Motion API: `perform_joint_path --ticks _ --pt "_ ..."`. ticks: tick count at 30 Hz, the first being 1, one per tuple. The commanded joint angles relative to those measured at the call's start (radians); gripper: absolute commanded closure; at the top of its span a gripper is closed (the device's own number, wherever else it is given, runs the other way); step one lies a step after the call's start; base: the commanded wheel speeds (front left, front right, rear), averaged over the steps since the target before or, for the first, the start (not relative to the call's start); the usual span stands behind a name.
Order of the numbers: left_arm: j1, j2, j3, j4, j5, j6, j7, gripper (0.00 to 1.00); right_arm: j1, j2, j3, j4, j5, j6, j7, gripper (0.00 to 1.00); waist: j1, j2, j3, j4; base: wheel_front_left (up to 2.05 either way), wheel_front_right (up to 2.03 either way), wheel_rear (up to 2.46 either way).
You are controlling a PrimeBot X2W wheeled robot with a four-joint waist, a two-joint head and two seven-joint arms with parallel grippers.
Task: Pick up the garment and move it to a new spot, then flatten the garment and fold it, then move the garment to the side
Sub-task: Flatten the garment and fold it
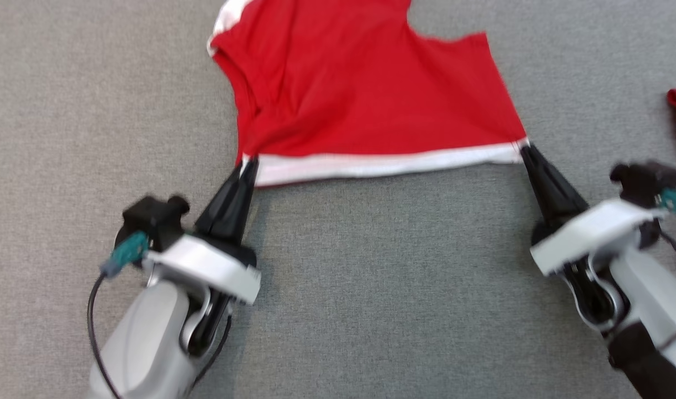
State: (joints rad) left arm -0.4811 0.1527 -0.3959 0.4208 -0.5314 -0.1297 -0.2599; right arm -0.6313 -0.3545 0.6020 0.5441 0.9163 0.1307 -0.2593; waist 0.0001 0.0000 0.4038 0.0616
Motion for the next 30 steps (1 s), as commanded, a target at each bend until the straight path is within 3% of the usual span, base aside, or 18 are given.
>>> perform_joint_path --ticks 1,9,17,21,25,30 --pt "0.041 0.017 0.017 -0.025 0.015 0.0 -0.004 1.0 0.057 -0.02 -0.023 -0.032 -0.009 0.0 -0.007 1.0 -0.0001 0.0 -0.031 -0.005 0.0 0.0 0.0" --pt "0.259 0.038 0.07 -0.146 0.035 0.015 -0.004 1.0 0.355 -0.042 -0.164 -0.234 -0.078 0.0 -0.006 1.0 -0.0001 0.0 -0.119 -0.006 0.0 0.0 0.0" --pt "0.505 0.069 0.066 -0.402 0.008 0.116 0.109 1.0 0.677 -0.025 -0.343 -0.529 -0.167 0.0 0.133 1.0 -0.0001 0.0 -0.195 -0.015 0.0 0.0 0.0" --pt "0.612 0.083 0.07 -0.553 0.001 0.182 0.173 1.0 0.808 0.024 -0.472 -0.688 -0.225 0.0 0.231 1.0 -0.0001 0.0 -0.208 -0.008 0.0 0.0 0.0" --pt "0.633 0.09 0.072 -0.661 0.005 0.212 0.206 1.0 0.843 0.082 -0.557 -0.814 -0.277 0.0 0.333 1.0 -0.0001 0.0 -0.197 0.006 0.0 0.0 0.0" --pt "0.572 0.088 0.077 -0.669 0.011 0.214 0.214 1.0 0.706 0.082 -0.566 -0.82 -0.294 0.0 0.381 1.0 -0.0001 0.0 -0.168 0.009 0.0 0.0 0.0"
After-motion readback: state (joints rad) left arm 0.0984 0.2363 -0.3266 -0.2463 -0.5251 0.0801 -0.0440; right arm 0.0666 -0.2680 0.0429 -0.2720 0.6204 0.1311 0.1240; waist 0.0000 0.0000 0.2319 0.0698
